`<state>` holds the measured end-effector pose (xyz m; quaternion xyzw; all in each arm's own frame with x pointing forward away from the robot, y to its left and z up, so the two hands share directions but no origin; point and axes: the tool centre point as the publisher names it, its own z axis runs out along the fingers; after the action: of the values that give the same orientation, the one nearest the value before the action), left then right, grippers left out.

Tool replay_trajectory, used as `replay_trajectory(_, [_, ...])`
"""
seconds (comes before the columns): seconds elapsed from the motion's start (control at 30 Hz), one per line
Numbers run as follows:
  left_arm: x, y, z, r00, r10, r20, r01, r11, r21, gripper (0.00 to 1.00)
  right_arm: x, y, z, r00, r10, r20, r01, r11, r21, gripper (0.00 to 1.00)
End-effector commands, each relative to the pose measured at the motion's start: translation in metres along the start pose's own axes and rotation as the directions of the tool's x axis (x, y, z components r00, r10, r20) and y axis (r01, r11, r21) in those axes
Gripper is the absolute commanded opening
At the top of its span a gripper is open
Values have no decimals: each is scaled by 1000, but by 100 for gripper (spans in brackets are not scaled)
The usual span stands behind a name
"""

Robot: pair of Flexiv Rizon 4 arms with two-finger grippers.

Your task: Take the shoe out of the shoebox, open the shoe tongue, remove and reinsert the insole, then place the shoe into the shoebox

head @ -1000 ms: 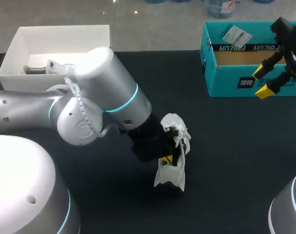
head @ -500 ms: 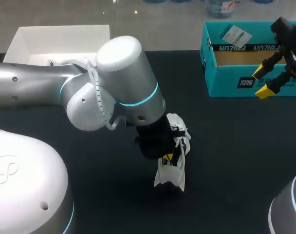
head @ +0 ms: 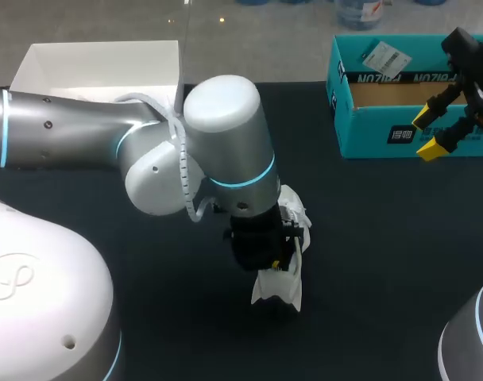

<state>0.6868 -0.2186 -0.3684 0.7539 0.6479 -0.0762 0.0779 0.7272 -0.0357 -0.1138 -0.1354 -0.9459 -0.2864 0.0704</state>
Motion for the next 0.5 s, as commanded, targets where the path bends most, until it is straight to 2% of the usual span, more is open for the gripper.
replay_trajectory(0.03, [1,-7,25,1000,7,-2,-7,1000,-14,0,-1,1,1,1000,0,-1,0,1000,4,100])
replay_trajectory(0.1, [2,-13,27,1000,7,-2,-7,1000,-16,0,-1,1,1,1000,0,-1,0,1000,4,100])
replay_trajectory(0.3, [3,-11,36,1000,7,-16,-7,1000,-9,0,-1,1,1,1000,0,-1,0,1000,4,100])
replay_trajectory(0.43, [1,-10,23,1000,11,-10,-11,1000,-18,0,-1,1,1,1000,0,-1,0,1000,4,100])
replay_trajectory(0.5, [-1,-6,18,1000,27,-11,-28,999,-47,0,-1,1,1,1000,0,-1,0,1000,4,100])
